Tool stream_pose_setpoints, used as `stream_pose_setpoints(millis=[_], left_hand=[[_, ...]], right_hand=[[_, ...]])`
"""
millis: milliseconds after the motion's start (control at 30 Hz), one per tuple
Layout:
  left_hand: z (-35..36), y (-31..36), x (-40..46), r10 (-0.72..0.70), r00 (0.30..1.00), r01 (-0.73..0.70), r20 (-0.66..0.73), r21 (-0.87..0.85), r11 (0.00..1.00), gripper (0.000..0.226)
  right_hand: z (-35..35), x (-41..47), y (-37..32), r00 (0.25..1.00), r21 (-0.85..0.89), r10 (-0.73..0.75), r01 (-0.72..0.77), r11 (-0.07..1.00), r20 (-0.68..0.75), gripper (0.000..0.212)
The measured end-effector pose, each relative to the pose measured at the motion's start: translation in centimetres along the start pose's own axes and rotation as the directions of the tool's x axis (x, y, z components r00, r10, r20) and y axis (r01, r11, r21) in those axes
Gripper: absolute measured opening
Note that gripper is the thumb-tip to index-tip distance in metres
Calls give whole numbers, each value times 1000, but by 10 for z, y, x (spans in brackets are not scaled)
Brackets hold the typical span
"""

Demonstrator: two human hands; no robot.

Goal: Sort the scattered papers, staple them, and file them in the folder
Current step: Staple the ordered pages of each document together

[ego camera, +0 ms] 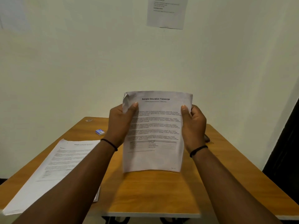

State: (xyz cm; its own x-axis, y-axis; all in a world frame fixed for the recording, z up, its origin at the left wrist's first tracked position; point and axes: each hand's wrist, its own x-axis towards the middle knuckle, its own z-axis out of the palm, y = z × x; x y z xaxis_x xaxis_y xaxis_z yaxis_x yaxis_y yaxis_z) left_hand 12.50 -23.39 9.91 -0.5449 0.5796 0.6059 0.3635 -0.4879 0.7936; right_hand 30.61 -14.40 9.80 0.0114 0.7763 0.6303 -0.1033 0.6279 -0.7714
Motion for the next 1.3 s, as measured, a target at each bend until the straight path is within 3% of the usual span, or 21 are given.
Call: stream_pose_setpoints(millis=[100, 200, 333, 400, 467, 600, 633, 667, 767, 833, 900, 967, 1033, 1167, 1300], left_hand=[[-2, 7, 7, -34, 999, 35, 22, -47, 998, 22], [-5, 9, 8, -78, 995, 84, 61, -89, 993, 18], [-16, 4, 3, -205, 963, 236, 174, -182, 955, 16], [-24, 1, 1, -302, 924, 354, 233, -231, 906, 16], [-35, -8, -2, -401, 882, 452, 248, -203, 869, 18], [-61, -42, -9, -647, 707, 662, 286, 54, 747, 26], [-64, -50, -11, -679, 685, 659, 262, 174, 732, 23], [-66, -58, -11, -669, 713, 600, 208, 312, 737, 18], [-59, -73, -13, -458, 883, 283, 103, 662, 695, 27], [-47, -75, -12, -348, 918, 129, 188, 691, 712, 36], [-29, -76, -5, -322, 899, 49, 297, 662, 748, 28], [-13, -79, 0, -352, 863, 71, 363, 602, 796, 20], [-3, -90, 4, -412, 834, 160, 368, 553, 818, 26], [9, -115, 3, -536, 738, 319, 410, 487, 813, 28], [16, -124, 0, -586, 706, 479, 397, 343, 808, 20]], right_hand=[[0, 10, -7, 999, 5, -34, 34, 999, -6, 20], [-2, 18, -10, 999, -1, -27, 27, 1000, -31, 22], [-3, 19, -13, 986, 57, 164, -165, 985, 22, 26], [-3, 17, -13, 937, 130, 324, -340, 931, 131, 22], [-4, 14, -6, 882, 73, 419, -442, 894, 216, 24], [2, -6, 26, 777, -62, 565, -572, 818, 277, 25], [3, -12, 34, 750, -82, 602, -605, 792, 275, 23], [5, -18, 43, 724, -97, 631, -632, 769, 278, 22], [10, -36, 66, 677, -146, 665, -658, 739, 316, 24], [15, -47, 77, 664, -168, 662, -650, 741, 347, 26], [21, -52, 88, 665, -166, 643, -635, 755, 380, 27], [28, -56, 93, 668, -155, 626, -624, 766, 402, 26], [36, -58, 101, 670, -149, 617, -619, 771, 412, 25], [40, -60, 121, 664, -174, 611, -603, 779, 432, 24], [39, -54, 131, 685, -206, 593, -565, 799, 423, 24]])
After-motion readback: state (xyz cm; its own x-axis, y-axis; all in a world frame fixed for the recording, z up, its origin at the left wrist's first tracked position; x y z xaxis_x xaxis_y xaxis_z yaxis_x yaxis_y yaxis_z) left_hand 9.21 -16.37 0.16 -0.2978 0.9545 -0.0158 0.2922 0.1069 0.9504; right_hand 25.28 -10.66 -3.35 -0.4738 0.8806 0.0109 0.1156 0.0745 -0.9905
